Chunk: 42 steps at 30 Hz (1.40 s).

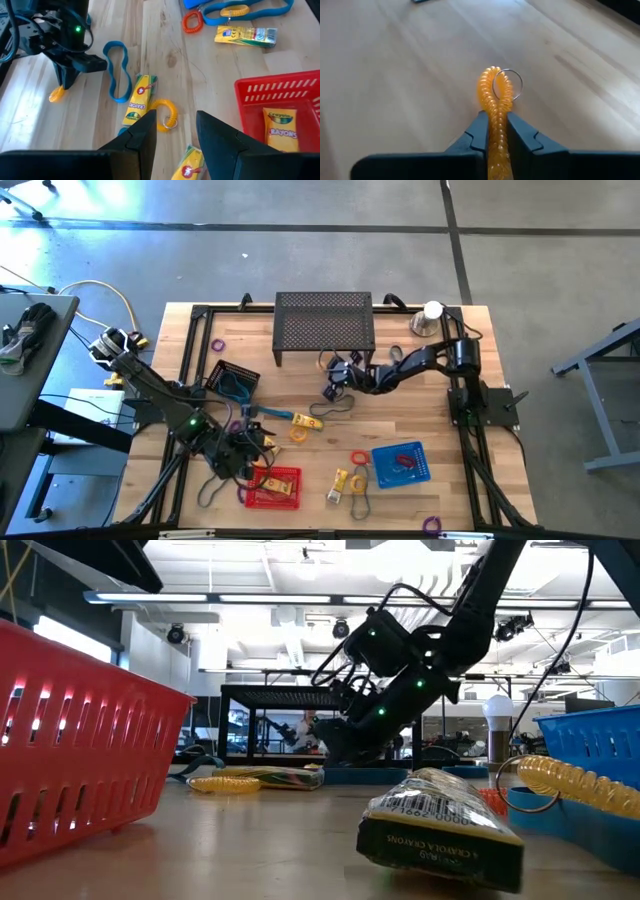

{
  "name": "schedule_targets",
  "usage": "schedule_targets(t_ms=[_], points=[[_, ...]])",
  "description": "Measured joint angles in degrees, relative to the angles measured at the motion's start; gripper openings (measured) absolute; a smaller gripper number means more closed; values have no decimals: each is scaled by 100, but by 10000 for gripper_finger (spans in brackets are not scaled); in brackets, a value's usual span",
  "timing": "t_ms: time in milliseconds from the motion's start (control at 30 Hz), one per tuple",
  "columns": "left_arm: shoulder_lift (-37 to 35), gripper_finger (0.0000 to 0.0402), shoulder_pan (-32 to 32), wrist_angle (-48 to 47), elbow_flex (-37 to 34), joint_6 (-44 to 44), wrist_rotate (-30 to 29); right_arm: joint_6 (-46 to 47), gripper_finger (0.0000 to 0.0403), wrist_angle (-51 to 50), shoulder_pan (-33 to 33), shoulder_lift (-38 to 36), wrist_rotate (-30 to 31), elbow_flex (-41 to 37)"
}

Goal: Pick & Place Office Desk Supplies
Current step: Put the yellow spring keychain into the blue bin

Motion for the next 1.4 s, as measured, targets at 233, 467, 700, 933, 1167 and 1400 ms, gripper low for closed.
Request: schedule_targets(t_ms=[233, 467, 700, 933, 1167, 1400], points=[[0, 132, -98, 3, -2, -243, -11, -154, 28, -185, 478, -335, -23, -31], [0, 132, -66, 254, -6, -320, -23, -560, 28, -428, 1089, -882, 127, -21], [0, 132, 132, 789, -6, -225, -29, -655, 26, -1172, 1791, -1433, 299, -7], [0, 132, 482, 1218, -6, -207, -28, -220, 26, -2864, 2792, -2253, 1400, -13], [5, 132, 896, 1582, -6, 17, -23, 1313, 26, -4907, 3859, -2981, 2390, -2], [208, 132, 1257, 2129, -2, 112, 242, 2873, 26, -6330, 4738, -3119, 2185, -13]])
